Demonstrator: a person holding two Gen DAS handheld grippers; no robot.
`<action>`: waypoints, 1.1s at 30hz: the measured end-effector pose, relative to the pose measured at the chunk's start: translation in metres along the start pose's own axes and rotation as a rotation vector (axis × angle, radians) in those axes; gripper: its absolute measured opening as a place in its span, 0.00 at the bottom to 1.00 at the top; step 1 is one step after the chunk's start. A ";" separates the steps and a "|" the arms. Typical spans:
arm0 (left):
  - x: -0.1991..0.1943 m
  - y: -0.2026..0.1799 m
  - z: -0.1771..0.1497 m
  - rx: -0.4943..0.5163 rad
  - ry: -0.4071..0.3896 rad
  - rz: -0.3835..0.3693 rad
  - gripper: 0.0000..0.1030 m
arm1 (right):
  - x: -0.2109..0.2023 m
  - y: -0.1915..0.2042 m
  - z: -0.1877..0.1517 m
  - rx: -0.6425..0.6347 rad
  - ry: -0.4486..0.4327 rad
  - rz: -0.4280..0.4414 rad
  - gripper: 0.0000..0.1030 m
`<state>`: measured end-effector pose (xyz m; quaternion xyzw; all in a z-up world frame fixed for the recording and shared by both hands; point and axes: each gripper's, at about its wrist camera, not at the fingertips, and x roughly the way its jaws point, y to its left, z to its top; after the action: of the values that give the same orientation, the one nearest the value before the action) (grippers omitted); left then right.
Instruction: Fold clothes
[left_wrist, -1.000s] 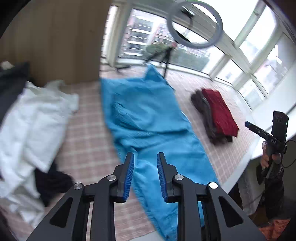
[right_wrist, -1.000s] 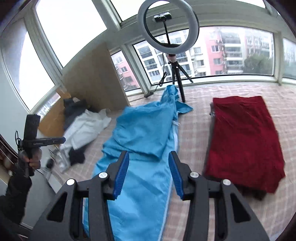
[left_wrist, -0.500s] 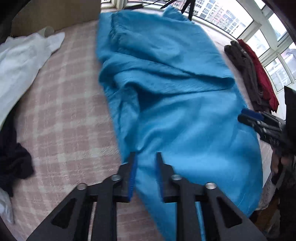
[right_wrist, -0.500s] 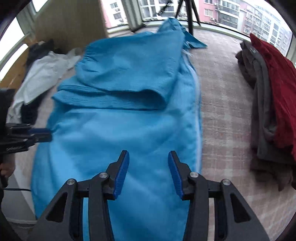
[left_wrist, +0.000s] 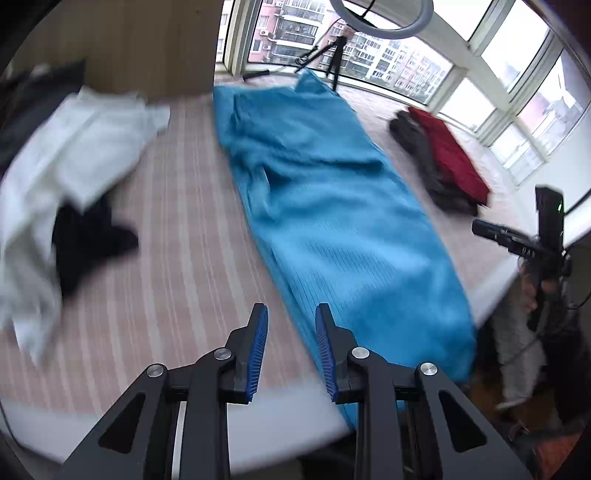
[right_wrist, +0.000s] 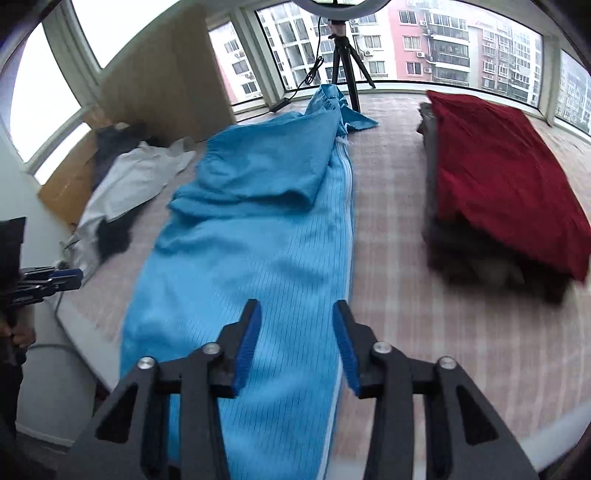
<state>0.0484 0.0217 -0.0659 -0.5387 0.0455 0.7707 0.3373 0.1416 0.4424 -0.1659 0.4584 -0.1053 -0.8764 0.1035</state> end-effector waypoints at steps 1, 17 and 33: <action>-0.001 -0.001 -0.017 -0.021 0.014 -0.022 0.25 | -0.014 0.001 -0.019 0.012 -0.001 0.002 0.44; 0.108 -0.039 -0.132 -0.152 0.238 -0.154 0.31 | -0.002 0.002 -0.180 0.154 0.154 -0.052 0.50; 0.124 -0.058 -0.110 -0.059 0.252 -0.168 0.41 | 0.041 0.017 -0.159 0.031 0.269 0.050 0.53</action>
<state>0.1454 0.0768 -0.2015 -0.6426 0.0197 0.6673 0.3761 0.2514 0.4005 -0.2815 0.5705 -0.1151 -0.8025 0.1312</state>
